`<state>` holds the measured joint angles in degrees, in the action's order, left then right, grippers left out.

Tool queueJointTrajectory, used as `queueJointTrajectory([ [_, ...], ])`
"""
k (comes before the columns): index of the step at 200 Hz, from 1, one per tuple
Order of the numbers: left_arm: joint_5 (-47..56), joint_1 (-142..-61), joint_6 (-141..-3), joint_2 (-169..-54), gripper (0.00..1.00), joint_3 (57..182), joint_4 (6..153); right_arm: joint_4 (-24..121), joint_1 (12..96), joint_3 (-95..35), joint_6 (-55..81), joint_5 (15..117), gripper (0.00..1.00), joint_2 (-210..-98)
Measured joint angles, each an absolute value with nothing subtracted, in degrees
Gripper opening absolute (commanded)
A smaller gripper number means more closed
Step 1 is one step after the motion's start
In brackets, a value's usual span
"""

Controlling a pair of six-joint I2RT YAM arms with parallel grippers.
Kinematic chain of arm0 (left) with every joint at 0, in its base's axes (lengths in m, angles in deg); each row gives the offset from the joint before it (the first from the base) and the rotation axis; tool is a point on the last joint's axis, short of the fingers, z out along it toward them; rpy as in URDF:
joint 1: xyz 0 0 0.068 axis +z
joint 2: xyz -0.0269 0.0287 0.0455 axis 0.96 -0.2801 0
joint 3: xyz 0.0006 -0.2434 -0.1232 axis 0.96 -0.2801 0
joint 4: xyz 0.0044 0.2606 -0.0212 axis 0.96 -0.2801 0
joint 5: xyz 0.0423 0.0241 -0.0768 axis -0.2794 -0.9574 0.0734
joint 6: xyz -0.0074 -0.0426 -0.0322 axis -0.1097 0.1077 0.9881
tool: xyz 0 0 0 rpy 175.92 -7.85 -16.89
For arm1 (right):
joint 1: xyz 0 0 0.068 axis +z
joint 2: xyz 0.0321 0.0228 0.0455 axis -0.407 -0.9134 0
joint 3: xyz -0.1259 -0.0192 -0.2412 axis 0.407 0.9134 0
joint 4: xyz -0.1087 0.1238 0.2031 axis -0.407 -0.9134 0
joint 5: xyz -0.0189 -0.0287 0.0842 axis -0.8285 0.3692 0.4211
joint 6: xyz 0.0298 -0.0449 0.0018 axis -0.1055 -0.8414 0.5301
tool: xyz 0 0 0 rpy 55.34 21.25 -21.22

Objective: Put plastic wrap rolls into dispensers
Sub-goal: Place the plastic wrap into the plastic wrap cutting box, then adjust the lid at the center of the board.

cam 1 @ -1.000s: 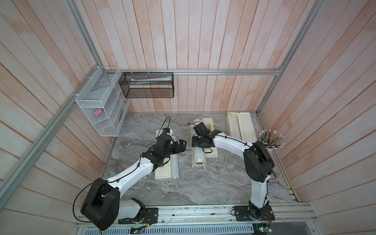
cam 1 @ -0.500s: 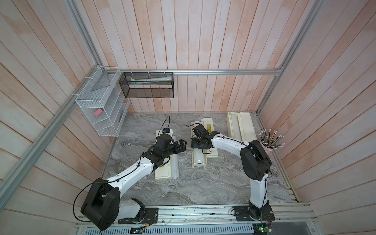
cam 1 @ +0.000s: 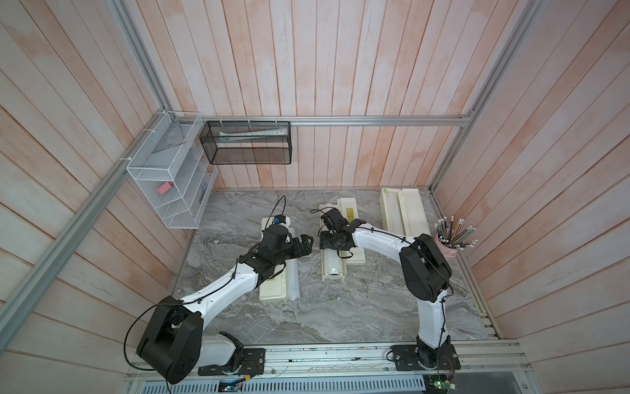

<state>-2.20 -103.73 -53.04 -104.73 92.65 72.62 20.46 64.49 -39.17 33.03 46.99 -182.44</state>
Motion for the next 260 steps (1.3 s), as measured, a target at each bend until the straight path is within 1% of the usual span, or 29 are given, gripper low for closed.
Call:
queueJointTrajectory([
  [42, -1.3, -103.7, -53.0, -105.5, 1.00, 92.6, 72.7, 21.5, 64.5, -39.8, 32.6, 45.4, 0.82, -180.8],
  [69, -0.5, -103.7, -53.0, -105.5, 1.00, 92.6, 73.3, 23.3, 64.6, -39.8, 31.9, 45.0, 0.86, -177.3],
  [89, -0.1, -103.7, -53.1, -105.6, 0.97, 92.6, 73.5, 24.8, 64.7, -39.4, 30.9, 44.0, 0.88, -173.8],
  [110, 1.0, -103.7, -53.0, -106.4, 0.96, 92.7, 74.0, 26.0, 64.5, -38.1, 29.2, 42.5, 0.93, -169.7],
  [124, 1.6, -103.7, -53.0, -107.3, 0.95, 92.7, 74.0, 26.9, 64.1, -36.9, 27.7, 42.0, 0.98, -167.5],
  [149, 2.3, -103.9, -53.0, -108.5, 0.95, 92.7, 74.0, 27.9, 62.0, -34.1, 24.7, 41.7, 0.98, -165.7],
  [209, 2.5, -105.5, -53.0, -110.2, 0.95, 94.4, 74.1, 30.0, 55.9, -23.6, 20.2, 40.6, 0.98, -165.7],
  [260, 2.5, -106.4, -53.0, -110.6, 0.96, 94.6, 74.1, 34.1, 51.7, -18.3, 17.7, 42.3, 0.98, -166.0],
])
